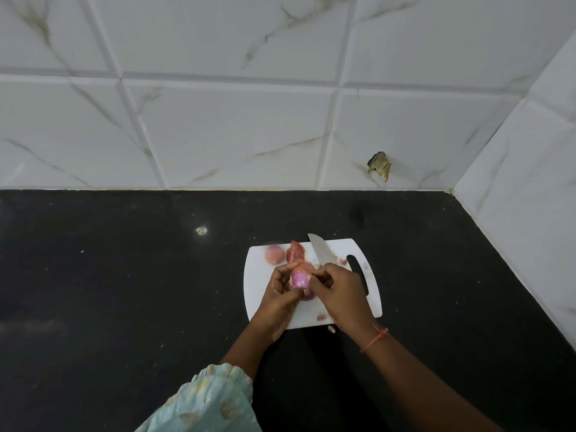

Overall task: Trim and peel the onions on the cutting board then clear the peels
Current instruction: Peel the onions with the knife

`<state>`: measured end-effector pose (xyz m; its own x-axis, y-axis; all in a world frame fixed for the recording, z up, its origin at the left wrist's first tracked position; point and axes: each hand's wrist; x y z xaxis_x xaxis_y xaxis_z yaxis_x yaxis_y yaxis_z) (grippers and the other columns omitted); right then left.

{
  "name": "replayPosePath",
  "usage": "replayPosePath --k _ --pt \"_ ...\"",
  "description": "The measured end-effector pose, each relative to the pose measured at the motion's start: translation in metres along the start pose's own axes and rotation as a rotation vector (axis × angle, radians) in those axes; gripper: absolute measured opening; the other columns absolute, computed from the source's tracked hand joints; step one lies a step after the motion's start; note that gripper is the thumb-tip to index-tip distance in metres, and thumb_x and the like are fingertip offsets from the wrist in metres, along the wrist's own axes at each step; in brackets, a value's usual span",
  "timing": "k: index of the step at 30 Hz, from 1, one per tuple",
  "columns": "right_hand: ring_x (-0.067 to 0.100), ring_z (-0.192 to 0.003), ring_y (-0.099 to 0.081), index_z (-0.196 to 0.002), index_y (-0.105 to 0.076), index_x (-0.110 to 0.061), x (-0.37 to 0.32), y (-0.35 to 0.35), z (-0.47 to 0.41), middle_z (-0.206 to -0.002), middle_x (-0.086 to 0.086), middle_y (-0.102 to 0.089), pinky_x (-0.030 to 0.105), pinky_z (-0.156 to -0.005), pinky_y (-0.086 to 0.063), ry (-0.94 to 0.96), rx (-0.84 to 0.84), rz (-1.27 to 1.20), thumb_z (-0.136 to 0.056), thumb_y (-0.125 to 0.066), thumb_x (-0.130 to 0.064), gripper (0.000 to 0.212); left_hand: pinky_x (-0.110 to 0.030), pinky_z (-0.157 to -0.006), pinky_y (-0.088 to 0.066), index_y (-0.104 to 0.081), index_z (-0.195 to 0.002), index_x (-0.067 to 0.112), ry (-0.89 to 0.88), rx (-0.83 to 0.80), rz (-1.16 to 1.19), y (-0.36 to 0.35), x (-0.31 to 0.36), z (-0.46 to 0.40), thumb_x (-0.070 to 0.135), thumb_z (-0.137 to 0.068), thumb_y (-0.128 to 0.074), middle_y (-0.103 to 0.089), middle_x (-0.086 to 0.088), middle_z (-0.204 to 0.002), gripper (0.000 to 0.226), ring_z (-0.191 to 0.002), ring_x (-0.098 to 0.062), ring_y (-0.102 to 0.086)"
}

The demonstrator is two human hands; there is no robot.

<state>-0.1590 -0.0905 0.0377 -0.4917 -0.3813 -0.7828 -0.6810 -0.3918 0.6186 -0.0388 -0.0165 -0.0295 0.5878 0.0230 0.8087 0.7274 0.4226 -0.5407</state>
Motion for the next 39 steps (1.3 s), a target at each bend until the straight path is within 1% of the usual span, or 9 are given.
replayPosePath --k 4,9,13,18,21,23,34,37,39 --pt "0.002 -0.071 -0.061 -0.084 -0.071 -0.015 -0.0001 -0.0016 0.0005 -0.075 -0.006 -0.067 0.01 -0.062 -0.045 0.042 0.011 0.058 -0.09 -0.065 -0.022 0.011 -0.047 -0.107 -0.049 -0.055 -0.126 0.018 0.001 0.009 -0.017 0.002 -0.0013 -0.0014 0.02 -0.06 -0.089 -0.057 -0.017 -0.139 0.075 -0.129 -0.036 -0.055" --pt "0.009 -0.072 -0.064 -0.084 -0.073 -0.011 0.0046 -0.0011 0.0014 -0.077 -0.001 -0.07 0.027 -0.065 -0.052 0.064 0.018 0.048 -0.091 -0.066 -0.022 0.015 -0.042 -0.102 -0.051 -0.054 -0.126 0.018 0.011 0.007 -0.004 0.0006 0.0002 -0.0008 0.017 -0.057 -0.088 -0.058 -0.016 -0.138 0.077 -0.128 -0.034 -0.057" --pt "0.007 -0.07 -0.063 -0.081 -0.072 -0.013 0.0053 0.0001 0.0017 -0.074 -0.002 -0.069 0.022 -0.06 -0.052 0.047 0.025 0.03 -0.091 -0.066 -0.018 0.013 -0.042 -0.102 -0.052 -0.054 -0.126 0.017 0.017 0.001 -0.003 0.0006 0.0006 0.0 0.015 -0.058 -0.087 -0.057 -0.016 -0.138 0.075 -0.127 -0.034 -0.057" --pt "0.004 -0.077 -0.066 -0.089 -0.075 -0.012 0.0067 0.0 -0.0014 -0.08 -0.005 -0.072 0.025 -0.074 -0.055 -0.02 0.066 -0.045 -0.086 -0.07 -0.014 0.006 -0.05 -0.108 -0.047 -0.055 -0.126 0.016 0.008 0.007 0.005 0.0022 -0.0007 -0.0007 0.011 -0.059 -0.085 -0.057 -0.017 -0.139 0.073 -0.128 -0.036 -0.056" --pt "0.003 -0.076 -0.066 -0.089 -0.073 -0.014 0.0001 0.0007 0.0022 -0.081 -0.007 -0.071 0.015 -0.063 -0.053 -0.058 0.032 -0.067 -0.083 -0.074 -0.024 0.012 -0.049 -0.106 -0.05 -0.053 -0.127 0.014 0.002 -0.01 -0.018 0.0018 0.0001 0.0005 0.011 -0.063 -0.084 -0.058 -0.018 -0.137 0.072 -0.127 -0.036 -0.057" --pt "0.004 -0.071 -0.066 -0.086 -0.072 -0.014 -0.0017 -0.0006 0.0037 -0.078 -0.007 -0.071 0.019 -0.055 -0.055 -0.059 0.025 -0.058 -0.081 -0.076 -0.025 0.013 -0.042 -0.098 -0.054 -0.051 -0.128 0.011 0.002 -0.01 -0.029 0.0005 0.0015 0.0019 0.007 -0.065 -0.081 -0.06 -0.017 -0.134 0.069 -0.123 -0.032 -0.061" --pt "0.005 -0.067 -0.065 -0.079 -0.074 -0.014 0.0005 -0.0027 0.0012 -0.069 -0.007 -0.07 0.028 -0.063 -0.056 -0.001 0.022 0.034 -0.08 -0.071 -0.026 0.013 -0.037 -0.095 -0.055 -0.051 -0.129 0.011 0.001 0.005 -0.058 -0.0005 0.0031 0.0028 0.0 -0.07 -0.076 -0.062 -0.015 -0.133 0.065 -0.121 -0.029 -0.062" --pt "0.008 -0.065 -0.064 -0.072 -0.072 -0.014 0.0048 -0.0028 0.0006 -0.065 -0.005 -0.068 0.037 -0.065 -0.054 0.013 0.038 0.044 -0.08 -0.069 -0.023 0.012 -0.039 -0.097 -0.054 -0.051 -0.129 0.011 0.013 0.003 -0.042 0.0012 0.0025 0.0025 0.001 -0.065 -0.08 -0.059 -0.017 -0.136 0.07 -0.123 -0.031 -0.06" --pt "0.006 -0.066 -0.064 -0.074 -0.072 -0.014 0.0056 -0.0018 0.0012 -0.066 -0.006 -0.068 0.034 -0.066 -0.054 0.018 0.038 0.04 -0.083 -0.069 -0.02 0.011 -0.043 -0.101 -0.053 -0.051 -0.129 0.012 0.018 0.004 -0.04 0.0017 0.0013 0.0022 0.003 -0.064 -0.082 -0.058 -0.017 -0.137 0.073 -0.125 -0.032 -0.059"
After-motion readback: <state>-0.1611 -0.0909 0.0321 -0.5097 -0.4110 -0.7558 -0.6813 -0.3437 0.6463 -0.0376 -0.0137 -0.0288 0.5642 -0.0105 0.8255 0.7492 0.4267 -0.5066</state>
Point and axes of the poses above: each hand's wrist, its own z-axis away from the middle knuckle, its own y-axis out of the back of the hand, x = y × z
